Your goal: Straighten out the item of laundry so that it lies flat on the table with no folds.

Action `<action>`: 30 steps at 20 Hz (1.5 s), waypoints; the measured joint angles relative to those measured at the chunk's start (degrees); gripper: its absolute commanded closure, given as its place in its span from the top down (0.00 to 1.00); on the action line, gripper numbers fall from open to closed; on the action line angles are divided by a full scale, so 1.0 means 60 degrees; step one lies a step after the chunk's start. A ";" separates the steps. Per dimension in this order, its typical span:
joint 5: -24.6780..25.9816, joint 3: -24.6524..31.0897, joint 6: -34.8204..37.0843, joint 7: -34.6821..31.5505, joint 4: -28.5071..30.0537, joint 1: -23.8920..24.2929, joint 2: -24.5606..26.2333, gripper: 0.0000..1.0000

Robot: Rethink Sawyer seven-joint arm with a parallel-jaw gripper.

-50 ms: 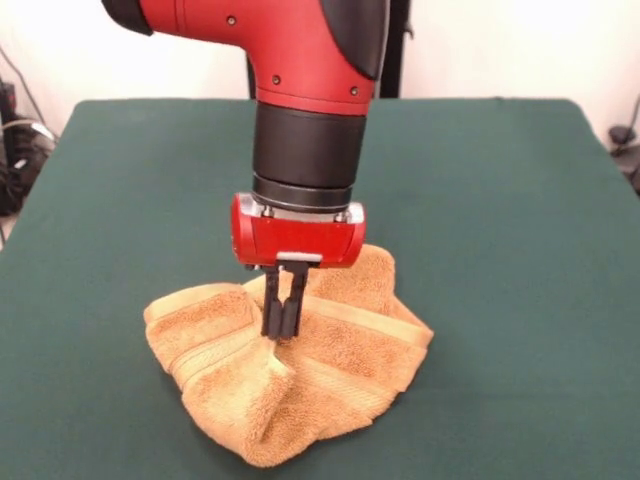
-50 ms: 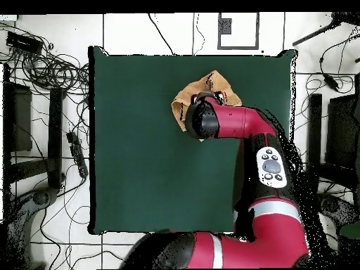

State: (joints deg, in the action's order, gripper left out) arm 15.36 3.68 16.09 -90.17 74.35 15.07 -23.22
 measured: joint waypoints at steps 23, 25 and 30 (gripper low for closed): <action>-0.0032 0.0762 0.1633 0.0000 0.0313 0.0173 -0.0660 1.00; 0.0091 0.0555 0.1633 0.0000 0.0264 -0.0202 -0.0656 1.00; 0.0418 0.0224 0.1633 0.0000 0.0172 -0.0809 -0.0642 1.00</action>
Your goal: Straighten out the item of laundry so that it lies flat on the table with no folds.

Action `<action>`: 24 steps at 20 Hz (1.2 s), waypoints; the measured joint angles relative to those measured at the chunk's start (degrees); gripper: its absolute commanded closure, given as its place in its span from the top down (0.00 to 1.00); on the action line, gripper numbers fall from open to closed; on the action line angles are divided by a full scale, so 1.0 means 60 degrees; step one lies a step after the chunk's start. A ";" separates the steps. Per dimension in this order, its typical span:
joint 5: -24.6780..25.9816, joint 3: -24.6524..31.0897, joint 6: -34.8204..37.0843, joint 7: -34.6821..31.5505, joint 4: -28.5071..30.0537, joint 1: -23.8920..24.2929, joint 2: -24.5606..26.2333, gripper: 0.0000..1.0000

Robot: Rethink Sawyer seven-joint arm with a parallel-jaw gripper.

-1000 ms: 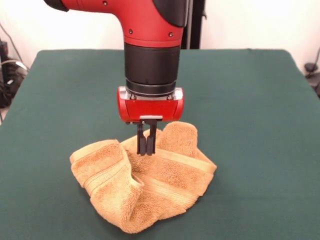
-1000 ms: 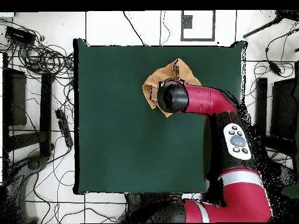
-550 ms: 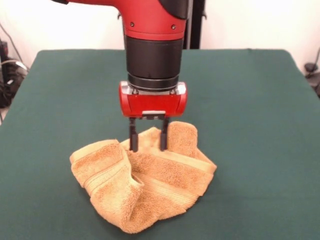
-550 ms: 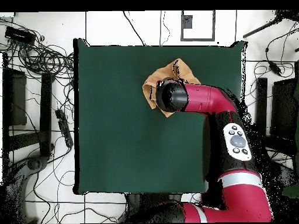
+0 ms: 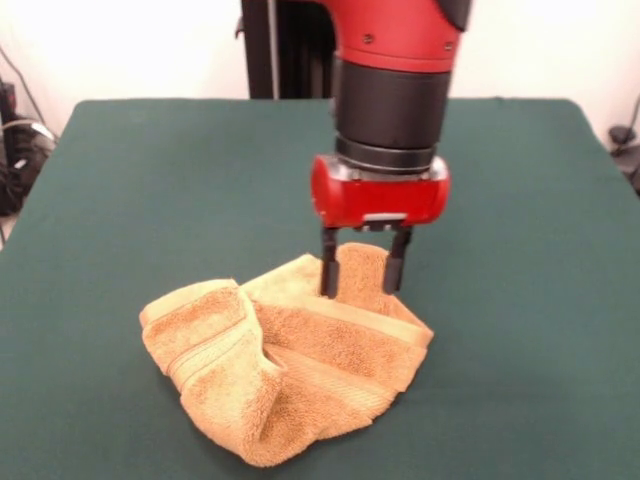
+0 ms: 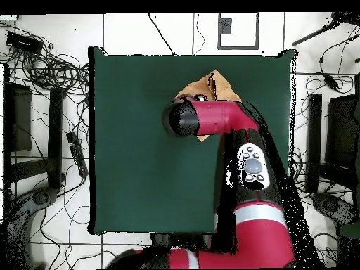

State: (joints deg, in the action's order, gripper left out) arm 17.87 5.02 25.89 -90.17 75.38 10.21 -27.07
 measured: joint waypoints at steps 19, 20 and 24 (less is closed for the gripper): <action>0.1667 -0.1200 0.0002 0.0000 -0.1273 -0.1221 0.0011 1.00; 0.1707 -0.1228 0.0002 0.0000 -0.1323 -0.1222 0.0004 1.00; 0.1946 -0.1388 0.0002 0.0000 -0.1561 -0.1221 -0.0011 1.00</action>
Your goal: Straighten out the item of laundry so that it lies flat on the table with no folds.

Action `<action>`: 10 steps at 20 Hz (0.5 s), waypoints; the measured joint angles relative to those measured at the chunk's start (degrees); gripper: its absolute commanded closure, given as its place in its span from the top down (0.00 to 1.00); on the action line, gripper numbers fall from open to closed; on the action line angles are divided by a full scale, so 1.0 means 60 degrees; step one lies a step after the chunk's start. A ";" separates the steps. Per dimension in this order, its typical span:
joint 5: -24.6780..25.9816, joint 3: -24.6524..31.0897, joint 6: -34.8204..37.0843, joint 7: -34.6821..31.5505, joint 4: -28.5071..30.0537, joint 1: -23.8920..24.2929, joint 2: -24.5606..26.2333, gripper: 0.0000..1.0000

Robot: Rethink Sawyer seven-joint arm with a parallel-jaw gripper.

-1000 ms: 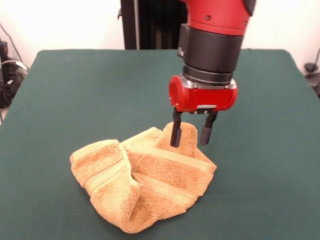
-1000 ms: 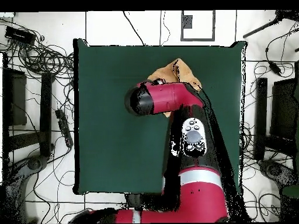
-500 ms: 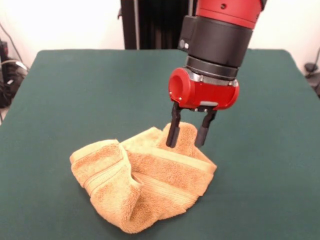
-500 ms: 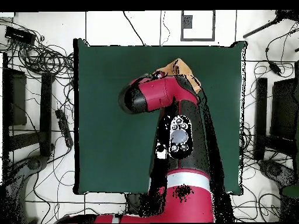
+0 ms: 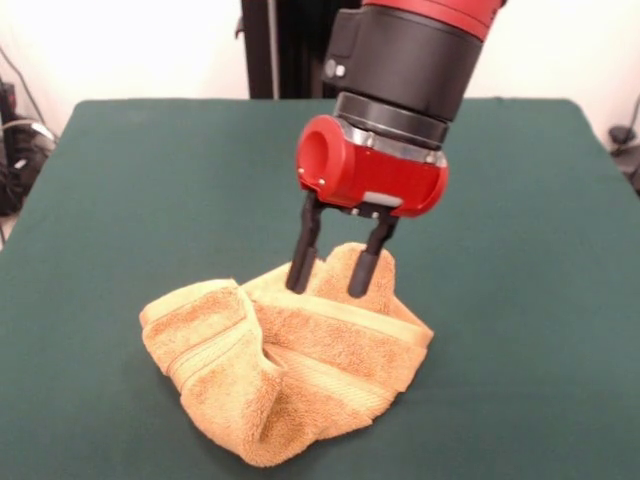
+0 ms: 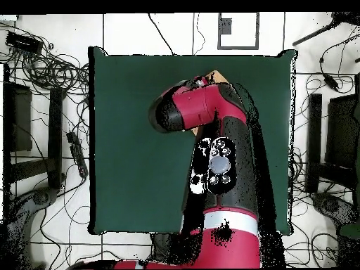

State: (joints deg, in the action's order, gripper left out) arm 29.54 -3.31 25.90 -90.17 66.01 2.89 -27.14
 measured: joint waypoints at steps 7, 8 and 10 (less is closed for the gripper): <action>0.0230 -0.0092 0.0000 0.0000 -0.0270 0.0008 0.0042 1.00; 0.0254 -0.0092 0.0000 0.0000 -0.0279 0.0009 0.0047 1.00; 0.0303 -0.0091 0.0000 0.0000 -0.0293 0.0013 0.0059 1.00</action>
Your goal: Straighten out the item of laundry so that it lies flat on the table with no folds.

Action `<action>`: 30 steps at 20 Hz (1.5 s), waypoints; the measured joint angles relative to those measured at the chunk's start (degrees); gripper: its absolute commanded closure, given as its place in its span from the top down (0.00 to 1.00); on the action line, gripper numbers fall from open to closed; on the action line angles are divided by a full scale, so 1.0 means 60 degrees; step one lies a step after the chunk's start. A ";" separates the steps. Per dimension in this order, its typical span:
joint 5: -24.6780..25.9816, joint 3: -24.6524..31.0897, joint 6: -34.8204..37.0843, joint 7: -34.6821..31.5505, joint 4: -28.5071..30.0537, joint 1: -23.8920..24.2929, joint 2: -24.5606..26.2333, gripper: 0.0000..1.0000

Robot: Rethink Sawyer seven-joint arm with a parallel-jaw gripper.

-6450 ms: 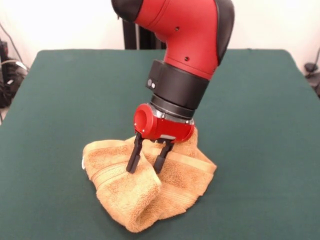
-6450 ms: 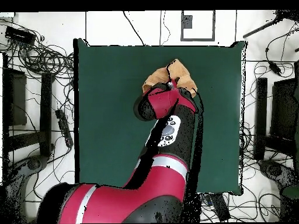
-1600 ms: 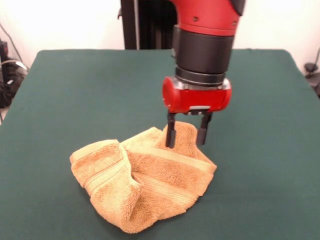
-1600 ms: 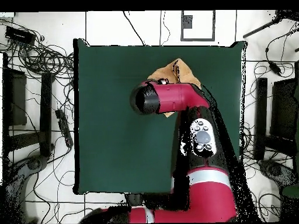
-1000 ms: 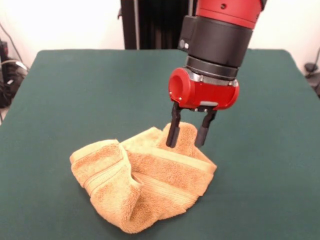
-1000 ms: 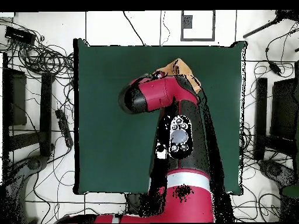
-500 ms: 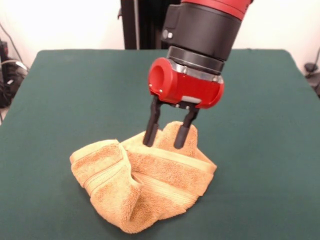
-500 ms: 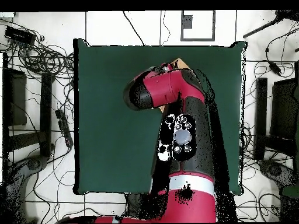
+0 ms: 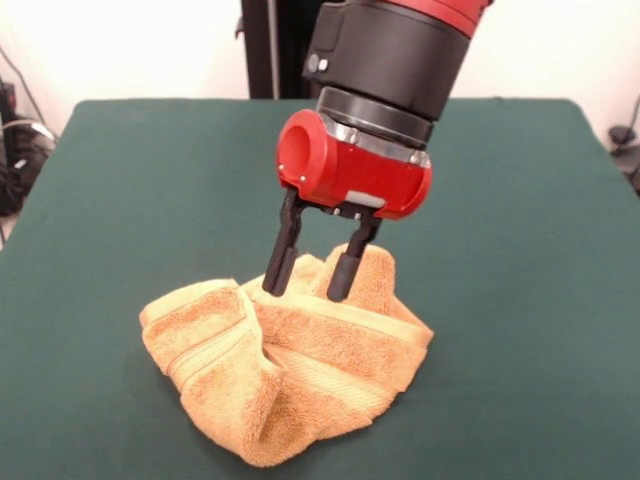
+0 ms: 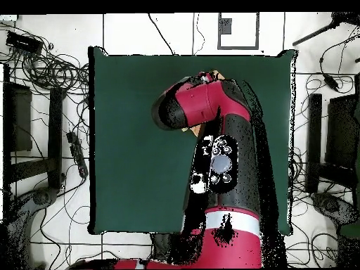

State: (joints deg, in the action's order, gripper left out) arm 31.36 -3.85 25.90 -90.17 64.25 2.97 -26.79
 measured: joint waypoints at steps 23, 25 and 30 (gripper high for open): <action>0.0140 0.0000 -0.0293 0.0000 -0.0018 0.0937 0.0957 1.00; 0.0140 0.0003 -0.0368 0.0000 -0.0018 0.0969 0.0980 1.00; 0.0095 0.0081 -0.0414 0.0000 -0.0018 0.1186 0.0969 1.00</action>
State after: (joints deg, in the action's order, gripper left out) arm 31.93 -3.37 23.41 -90.17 64.15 10.08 -20.97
